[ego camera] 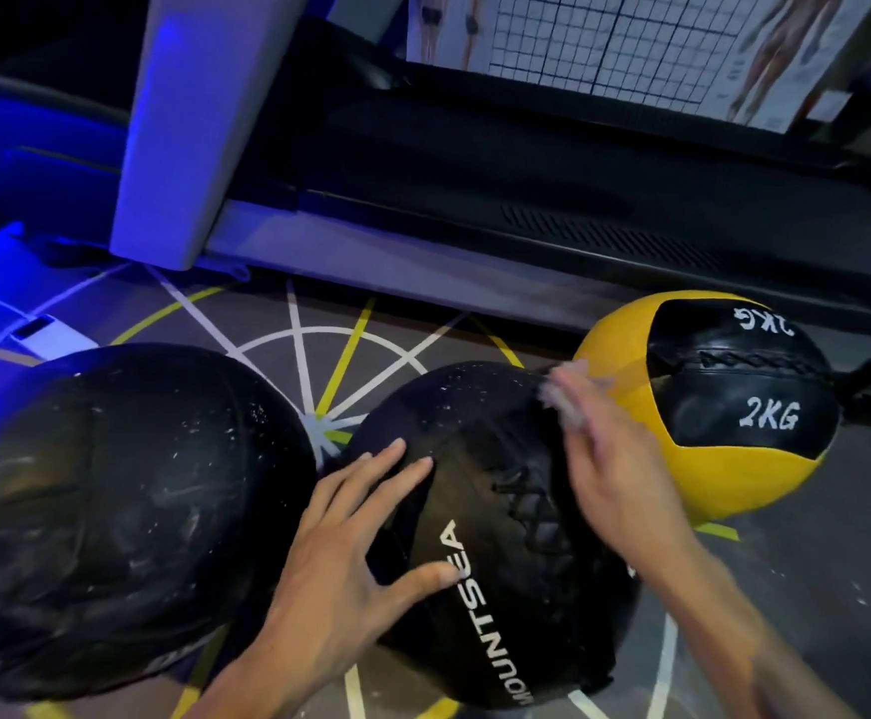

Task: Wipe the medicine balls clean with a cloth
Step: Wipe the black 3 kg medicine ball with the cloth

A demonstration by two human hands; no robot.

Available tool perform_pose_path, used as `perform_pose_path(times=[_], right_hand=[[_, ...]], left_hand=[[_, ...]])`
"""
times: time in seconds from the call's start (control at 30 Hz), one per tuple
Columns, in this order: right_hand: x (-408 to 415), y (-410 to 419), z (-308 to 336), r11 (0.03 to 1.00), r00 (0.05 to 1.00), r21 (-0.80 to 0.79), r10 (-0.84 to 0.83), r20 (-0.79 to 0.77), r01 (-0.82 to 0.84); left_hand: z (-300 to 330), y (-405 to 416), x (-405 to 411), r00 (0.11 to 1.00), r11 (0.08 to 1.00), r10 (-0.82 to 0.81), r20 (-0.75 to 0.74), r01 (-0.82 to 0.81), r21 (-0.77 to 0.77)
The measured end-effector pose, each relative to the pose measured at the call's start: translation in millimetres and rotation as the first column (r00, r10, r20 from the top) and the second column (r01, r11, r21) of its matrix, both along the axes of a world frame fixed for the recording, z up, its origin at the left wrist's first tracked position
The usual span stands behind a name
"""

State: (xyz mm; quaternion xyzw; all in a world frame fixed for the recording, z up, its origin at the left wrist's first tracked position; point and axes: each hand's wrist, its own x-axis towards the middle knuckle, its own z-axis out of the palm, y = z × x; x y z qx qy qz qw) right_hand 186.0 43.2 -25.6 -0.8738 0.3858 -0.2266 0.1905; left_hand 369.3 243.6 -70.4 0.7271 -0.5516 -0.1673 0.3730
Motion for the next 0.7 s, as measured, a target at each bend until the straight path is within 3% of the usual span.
perform_pose_path(times=[0.07, 0.13, 0.2, 0.27, 0.33, 0.37, 0.43, 0.5, 0.6, 0.7], right_hand=[[-11, -21, -1, 0.97, 0.976, 0.121, -0.207, -0.064, 0.213], [-2, -27, 7, 0.939, 0.96, 0.202, -0.278, -0.031, 0.278], [28, -4, 19, 0.983, 0.986, 0.09, -0.162, 0.029, 0.158], [63, 42, 20, 0.992, 0.996, 0.105, 0.065, 0.056, -0.07], [77, 91, 10, 0.913, 0.915, 0.132, 0.397, -0.072, -0.386], [76, 98, 9, 0.889, 0.862, 0.037, 0.453, -0.227, -0.457], [69, 78, 22, 0.89, 0.856, -0.027, 0.429, -0.288, -0.455], [56, 42, 27, 0.934, 0.915, 0.019, 0.353, -0.196, -0.356], [35, -30, 18, 0.994, 0.978, 0.108, 0.048, -0.205, -0.026], [20, -63, 4, 0.949, 0.953, 0.248, -0.125, -0.275, 0.196]], left_hand=[[-5, 3, -2, 0.997, 1.0, 0.003, -0.071, -0.005, -0.024], [-7, 5, -2, 0.992, 0.999, -0.004, -0.125, -0.001, -0.037], [-9, 4, -3, 0.992, 0.999, -0.015, -0.124, 0.008, -0.054], [-12, 2, -6, 0.997, 0.995, -0.008, -0.072, 0.001, -0.097], [-20, 2, -5, 0.999, 0.991, 0.033, -0.041, -0.038, -0.125], [-23, 3, -3, 0.998, 0.991, 0.046, -0.05, -0.051, -0.12], [-27, 7, 1, 0.998, 0.992, 0.053, -0.037, -0.057, -0.117], [-26, 11, 2, 0.999, 0.994, 0.031, -0.039, -0.035, -0.105], [-23, 15, 0, 0.999, 0.994, 0.008, -0.051, -0.014, -0.112], [-24, 17, -1, 0.999, 0.991, -0.003, -0.041, -0.003, -0.134]])
